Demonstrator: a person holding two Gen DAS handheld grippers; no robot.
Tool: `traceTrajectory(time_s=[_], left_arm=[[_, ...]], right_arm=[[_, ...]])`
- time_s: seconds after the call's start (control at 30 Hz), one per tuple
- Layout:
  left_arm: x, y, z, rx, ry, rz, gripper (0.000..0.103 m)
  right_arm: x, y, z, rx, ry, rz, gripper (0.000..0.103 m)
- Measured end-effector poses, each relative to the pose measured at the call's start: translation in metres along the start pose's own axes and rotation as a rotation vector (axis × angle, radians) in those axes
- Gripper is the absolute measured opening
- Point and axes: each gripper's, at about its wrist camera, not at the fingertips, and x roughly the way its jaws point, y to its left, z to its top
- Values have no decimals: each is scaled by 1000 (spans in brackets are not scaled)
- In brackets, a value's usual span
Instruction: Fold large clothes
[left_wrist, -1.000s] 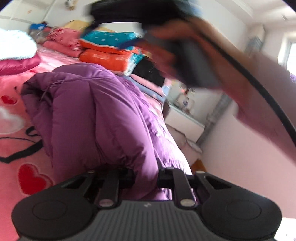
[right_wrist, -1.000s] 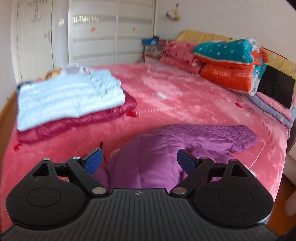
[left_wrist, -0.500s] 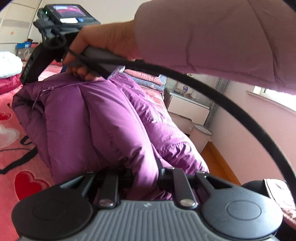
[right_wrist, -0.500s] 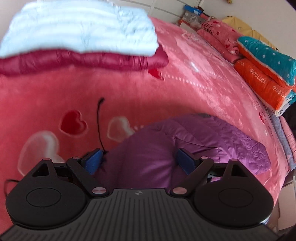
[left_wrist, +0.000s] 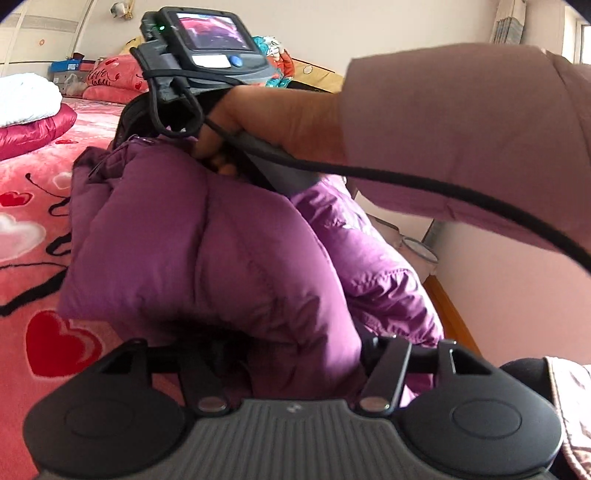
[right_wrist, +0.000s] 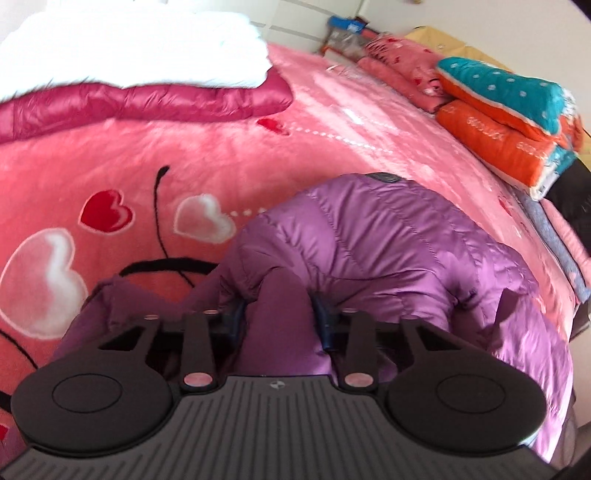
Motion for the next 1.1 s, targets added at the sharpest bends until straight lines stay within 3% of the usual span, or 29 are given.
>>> traceTrajectory(time_s=[0.07,0.17,0.37,0.57,0.77,0.87,0.97,1.1], left_arm=[[4,0,2,-4,3,6,49],[4,0,-1,9,8,18,33],[-6,0,1,23,-17,37,16],[-25,7,2,-3,-63,114,12],[-50,15,6,-56,-133,227,10],[-58,15,11,-82,-159,288,9],[-69,19,14,-135,-177,348,9],[-82,15,11,-134,-183,395,9]], right_arm=[[-10,-1,-4,36,-44,-10,22],[-22,-13,-7,96,-108,-14,14],[-67,-50,-15,309,-253,-18,11],[-128,-102,-40,627,-415,15,11],[-183,-121,-81,811,-554,12,9],[-212,-110,-95,821,-634,-33,0],[-242,-101,-101,784,-708,-73,0],[-251,-101,-103,724,-654,-47,1]])
